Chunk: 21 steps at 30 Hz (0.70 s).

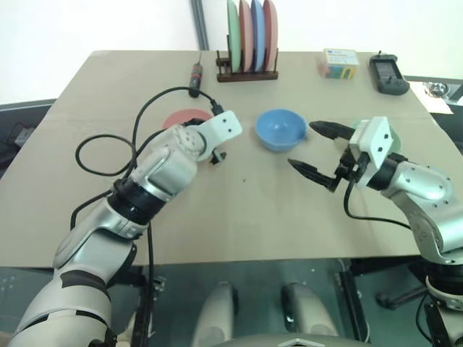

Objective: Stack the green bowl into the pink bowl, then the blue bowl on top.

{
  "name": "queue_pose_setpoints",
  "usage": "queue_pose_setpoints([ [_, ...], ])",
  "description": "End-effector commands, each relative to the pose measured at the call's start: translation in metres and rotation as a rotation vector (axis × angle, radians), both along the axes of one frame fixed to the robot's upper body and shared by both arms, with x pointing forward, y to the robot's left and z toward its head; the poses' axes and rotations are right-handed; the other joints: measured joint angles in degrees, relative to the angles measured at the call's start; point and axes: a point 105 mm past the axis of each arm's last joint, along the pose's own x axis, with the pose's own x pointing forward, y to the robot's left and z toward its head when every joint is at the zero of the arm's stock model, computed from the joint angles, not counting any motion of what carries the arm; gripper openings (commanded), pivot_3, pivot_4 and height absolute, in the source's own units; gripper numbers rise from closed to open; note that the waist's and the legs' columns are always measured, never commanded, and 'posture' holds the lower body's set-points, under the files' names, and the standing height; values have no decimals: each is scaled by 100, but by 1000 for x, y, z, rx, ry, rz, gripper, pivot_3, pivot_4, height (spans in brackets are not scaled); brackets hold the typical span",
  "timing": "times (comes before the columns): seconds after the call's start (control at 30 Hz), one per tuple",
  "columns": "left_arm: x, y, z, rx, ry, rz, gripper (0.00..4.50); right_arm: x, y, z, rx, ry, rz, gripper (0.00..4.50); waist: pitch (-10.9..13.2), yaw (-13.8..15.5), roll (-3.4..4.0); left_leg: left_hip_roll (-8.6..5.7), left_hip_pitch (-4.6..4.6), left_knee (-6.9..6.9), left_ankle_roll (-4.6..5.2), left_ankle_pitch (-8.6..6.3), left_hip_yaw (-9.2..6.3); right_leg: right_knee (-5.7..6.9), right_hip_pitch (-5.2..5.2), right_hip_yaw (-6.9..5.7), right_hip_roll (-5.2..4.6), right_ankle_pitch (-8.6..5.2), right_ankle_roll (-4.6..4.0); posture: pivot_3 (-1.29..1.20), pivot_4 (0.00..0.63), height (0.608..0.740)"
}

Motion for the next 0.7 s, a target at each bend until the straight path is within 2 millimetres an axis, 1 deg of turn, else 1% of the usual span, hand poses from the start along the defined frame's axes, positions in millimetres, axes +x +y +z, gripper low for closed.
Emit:
queue_pose_setpoints([
  [0.03, 5, 8, 17, 31, -52, 40, 4500, -6, -3, 14, 24, -65, -24, 4445, 0, 9, 0, 0, 0, 0, 0, 0, 0, 1, -1, 0, 0, -1, 1, 0, 150, 740],
  [0.17, 8, 10, 10, 38, -31, 59, 4500, -7, -5, 12, 30, -69, -41, 4445, 0, 28, 0, 0, 0, 2, 0, 0, 0, 2, 0, 0, -1, -1, 1, 0, 150, 740],
  [0.2, 8, 10, 7, 40, -21, 56, 3995, -7, -5, 12, 32, -69, -42, 4500, 0, 29, 0, 0, 0, 2, 0, 0, 0, 2, 0, 0, 0, -1, 1, 0, 150, 740],
  [0.23, 8, 10, 4, 40, -5, 51, 3756, -7, -4, 12, 29, -70, -42, 4500, 0, 27, 0, 0, -1, 3, 0, 0, 0, 2, 0, 0, -1, -1, 1, 0, 150, 740],
  [0.27, 8, 11, 2, 36, 7, 48, 3672, -7, -4, 11, 27, -72, -41, 4500, 0, 25, 0, 0, -1, 3, 0, 0, 1, 1, 0, 0, -1, 0, 1, 0, 150, 740],
  [0.3, 9, 11, 1, 32, 14, 50, 3036, -7, -5, 11, 28, -72, -42, 4500, 0, 24, 0, 0, -1, 3, 0, 0, 1, 2, 0, 0, -1, 0, 1, 0, 150, 740],
  [0.33, 9, 12, 1, 35, 16, 47, 2728, -7, -5, 11, 29, -72, -42, 4500, 0, 23, 0, 0, -1, 3, 0, 0, 0, 2, -1, 0, -1, 0, 0, 0, 150, 740],
  [0.4, 9, 12, 2, 39, 14, 40, 1974, -7, -7, 10, 27, -72, -47, 4500, 0, 16, 0, 0, -1, 3, 0, 0, 0, 4, -1, 0, 0, 0, 0, 0, 150, 740],
  [0.53, 7, 11, 4, 36, 16, 20, 333, -7, -9, 10, 22, -75, -55, 4500, 0, 17, 0, 0, -1, 3, 0, 0, 0, 4, -1, 1, -1, 0, 0, 0, 150, 740],
  [0.57, 7, 10, 4, 35, 15, 12, 66, -6, -9, 10, 22, -77, -59, 4500, 0, 18, 0, 0, -1, 3, 0, 0, 1, 4, -1, 1, -1, 0, 0, 0, 150, 740],
  [0.63, 5, 10, 6, 29, 20, -6, 66, -6, -11, 10, 22, -78, -67, 4500, 0, 19, 0, 0, -1, 3, 0, 0, 0, 7, -1, 1, -1, 0, 0, 0, 150, 740],
  [0.7, -7, -1, 11, -28, 47, -113, 66, -6, -15, 9, 13, -75, -84, 4500, 0, 8, -1, 0, -1, 3, 0, 0, 1, 7, -1, 1, -1, 0, 0, 0, 150, 740],
])
